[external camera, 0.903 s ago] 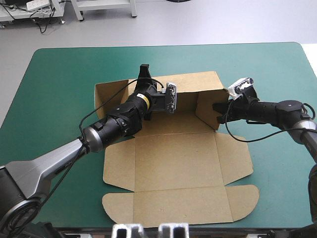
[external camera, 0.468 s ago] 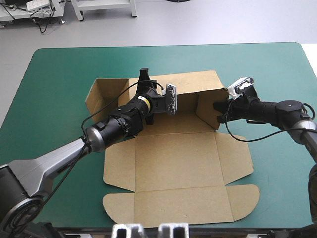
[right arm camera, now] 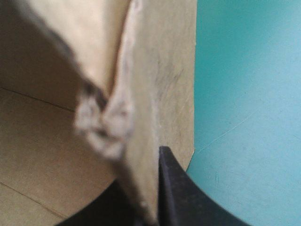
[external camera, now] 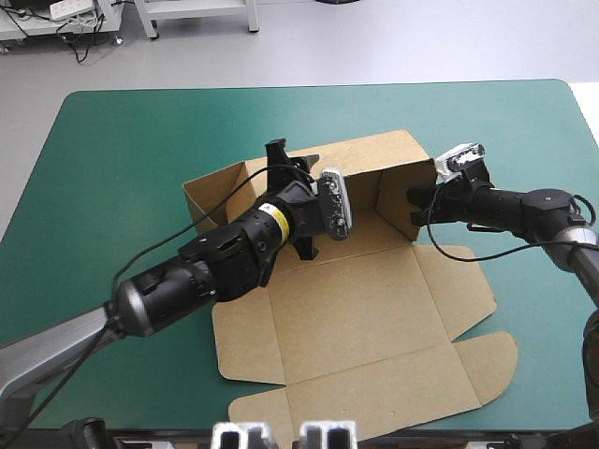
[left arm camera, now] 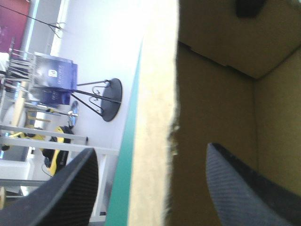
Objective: Fold the box
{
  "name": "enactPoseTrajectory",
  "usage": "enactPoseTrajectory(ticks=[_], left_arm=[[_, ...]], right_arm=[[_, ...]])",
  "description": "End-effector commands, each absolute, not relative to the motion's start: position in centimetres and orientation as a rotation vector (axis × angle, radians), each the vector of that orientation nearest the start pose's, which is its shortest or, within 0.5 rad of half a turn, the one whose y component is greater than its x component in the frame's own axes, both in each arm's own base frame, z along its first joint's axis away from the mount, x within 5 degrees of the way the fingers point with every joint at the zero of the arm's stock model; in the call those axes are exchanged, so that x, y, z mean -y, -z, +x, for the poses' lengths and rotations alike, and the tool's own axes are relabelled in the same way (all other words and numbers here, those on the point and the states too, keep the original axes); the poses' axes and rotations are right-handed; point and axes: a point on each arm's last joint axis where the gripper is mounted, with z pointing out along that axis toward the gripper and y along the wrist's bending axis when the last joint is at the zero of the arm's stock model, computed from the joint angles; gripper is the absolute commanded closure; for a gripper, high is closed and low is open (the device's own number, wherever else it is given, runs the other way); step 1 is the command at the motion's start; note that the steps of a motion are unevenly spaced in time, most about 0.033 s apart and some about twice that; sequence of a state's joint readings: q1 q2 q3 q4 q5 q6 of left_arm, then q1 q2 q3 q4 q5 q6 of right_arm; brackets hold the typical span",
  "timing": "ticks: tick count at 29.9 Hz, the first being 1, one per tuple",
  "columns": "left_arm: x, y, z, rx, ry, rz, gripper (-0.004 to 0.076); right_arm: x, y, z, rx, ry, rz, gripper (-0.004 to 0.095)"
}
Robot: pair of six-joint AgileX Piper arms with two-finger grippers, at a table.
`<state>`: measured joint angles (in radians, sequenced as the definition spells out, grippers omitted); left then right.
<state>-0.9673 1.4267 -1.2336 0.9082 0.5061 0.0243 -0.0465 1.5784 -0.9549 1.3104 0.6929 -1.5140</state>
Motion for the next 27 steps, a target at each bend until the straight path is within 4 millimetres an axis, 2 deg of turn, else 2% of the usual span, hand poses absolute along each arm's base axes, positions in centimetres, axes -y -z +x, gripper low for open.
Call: enactPoseTrajectory(ticks=[1,5,10,13,18,23,27], left_arm=[[22.5,-41.3,19.7,-1.307,-0.332,1.282,0.025],[19.3,-42.8,20.2,-1.405,-0.467,1.108,0.0308],[15.0,-43.4,22.9,-1.53,-0.617,0.845,0.0461],[11.7,-43.4,24.8,-1.623,-0.665,0.691,0.0507],[4.8,-43.3,27.1,-1.745,-0.737,0.375,0.0535],[-0.4,-42.6,27.8,-1.854,-0.66,0.11,0.054],[-2.4,-41.8,27.8,-1.932,-0.554,-0.034,0.0539]], right_arm=[[-4.7,-26.4,31.9,-2.072,-0.679,-0.543,0.0911],[-5.2,-26.9,31.4,-2.073,-0.716,-0.557,0.0911],[-7.2,-28.6,30.0,-2.066,-0.707,-0.59,0.0911],[-8.3,-29.6,28.8,-2.109,-0.702,-0.562,0.0911],[-9.6,-31.2,27.2,-2.217,-0.68,-0.506,0.0911],[-9.3,-32.9,28.4,-2.347,-0.596,-0.451,0.0911],[-9.2,-34.0,30.7,-2.415,-0.484,-0.515,0.0913]])
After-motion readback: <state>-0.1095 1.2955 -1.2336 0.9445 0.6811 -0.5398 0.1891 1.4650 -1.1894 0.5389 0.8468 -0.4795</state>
